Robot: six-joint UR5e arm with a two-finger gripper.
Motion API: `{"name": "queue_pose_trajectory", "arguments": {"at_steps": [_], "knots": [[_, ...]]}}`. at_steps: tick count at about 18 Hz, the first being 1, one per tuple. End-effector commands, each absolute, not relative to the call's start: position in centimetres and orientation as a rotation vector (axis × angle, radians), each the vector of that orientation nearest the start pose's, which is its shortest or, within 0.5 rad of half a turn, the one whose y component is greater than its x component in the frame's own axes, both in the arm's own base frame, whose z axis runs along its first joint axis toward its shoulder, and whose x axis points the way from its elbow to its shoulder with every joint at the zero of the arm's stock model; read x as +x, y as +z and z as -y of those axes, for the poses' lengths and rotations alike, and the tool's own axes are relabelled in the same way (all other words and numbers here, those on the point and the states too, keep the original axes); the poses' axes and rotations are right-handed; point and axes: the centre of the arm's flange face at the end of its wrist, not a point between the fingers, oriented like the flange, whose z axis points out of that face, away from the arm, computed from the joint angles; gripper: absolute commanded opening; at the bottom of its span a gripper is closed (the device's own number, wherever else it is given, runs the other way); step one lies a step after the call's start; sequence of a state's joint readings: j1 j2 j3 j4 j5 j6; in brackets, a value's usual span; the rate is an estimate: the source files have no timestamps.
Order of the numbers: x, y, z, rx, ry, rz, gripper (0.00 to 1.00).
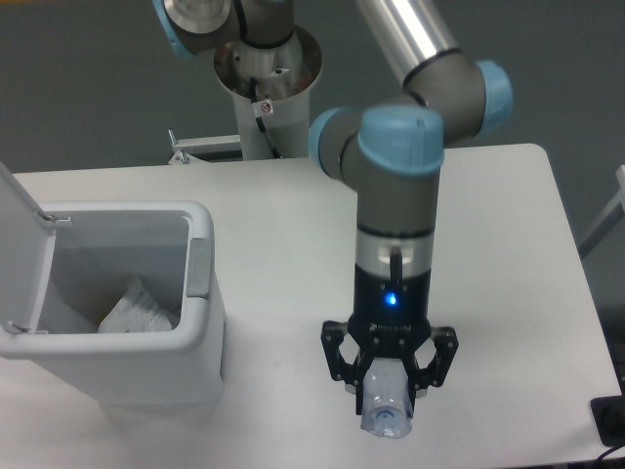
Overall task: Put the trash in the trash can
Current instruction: 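Carry the bottle over the white bin and release it inside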
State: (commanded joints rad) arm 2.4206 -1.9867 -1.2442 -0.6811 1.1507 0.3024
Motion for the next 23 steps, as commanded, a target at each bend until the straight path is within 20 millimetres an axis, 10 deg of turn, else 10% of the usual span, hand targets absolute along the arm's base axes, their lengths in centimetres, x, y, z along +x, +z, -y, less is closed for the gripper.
{"name": "queue_pose_trajectory", "arguments": {"at_steps": [7,18,21,23], "knots": [[-33.0,59.7,-59.5,-2.089,0.008,0.212,0.6],[-17.7,58.6,-64.7,-2.129,-0.175,0.031,0.6],[-17.5,57.2,-64.7,-2.151,-0.177,0.023,1.0],[-17.1,57.5,-63.9,-2.153,-0.17,0.024,1.0]]}}
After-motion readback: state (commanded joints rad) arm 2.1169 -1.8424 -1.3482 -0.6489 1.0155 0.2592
